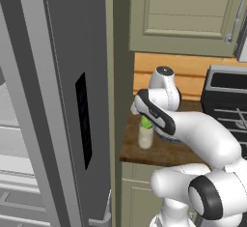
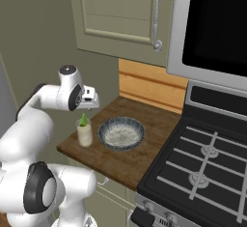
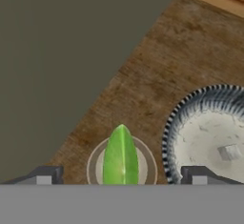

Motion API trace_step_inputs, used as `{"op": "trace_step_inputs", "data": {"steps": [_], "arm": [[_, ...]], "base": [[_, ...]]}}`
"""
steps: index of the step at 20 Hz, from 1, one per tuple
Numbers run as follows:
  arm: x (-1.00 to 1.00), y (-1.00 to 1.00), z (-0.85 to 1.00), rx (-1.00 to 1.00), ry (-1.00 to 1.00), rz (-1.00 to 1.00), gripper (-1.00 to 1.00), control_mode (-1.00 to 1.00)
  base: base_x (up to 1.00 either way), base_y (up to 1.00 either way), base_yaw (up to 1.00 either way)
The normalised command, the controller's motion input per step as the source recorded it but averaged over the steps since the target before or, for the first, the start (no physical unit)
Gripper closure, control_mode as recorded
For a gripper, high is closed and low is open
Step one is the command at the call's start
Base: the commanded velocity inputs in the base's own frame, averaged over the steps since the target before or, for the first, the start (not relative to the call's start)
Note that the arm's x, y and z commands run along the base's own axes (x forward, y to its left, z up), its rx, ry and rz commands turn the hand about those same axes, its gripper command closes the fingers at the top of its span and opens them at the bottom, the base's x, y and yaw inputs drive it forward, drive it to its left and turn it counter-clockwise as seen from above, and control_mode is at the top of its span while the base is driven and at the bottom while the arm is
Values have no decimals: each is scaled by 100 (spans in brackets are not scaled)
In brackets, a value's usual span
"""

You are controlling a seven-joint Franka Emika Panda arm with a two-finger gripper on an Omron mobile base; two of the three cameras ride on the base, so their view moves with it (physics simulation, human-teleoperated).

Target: Grab a lemon wedge from the fridge and one ice cube from the ice bowl, and put them in the glass of lemonade.

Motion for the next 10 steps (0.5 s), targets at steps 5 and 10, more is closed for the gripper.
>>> {"op": "trace_step_inputs", "data": {"steps": [5, 10], "arm": [[-19, -2, 34, 6, -8, 0, -100, -100], [-22, -5, 36, 7, -10, 0, -100, -100]], "base": [[0, 0, 0], [0, 0, 0]]}}
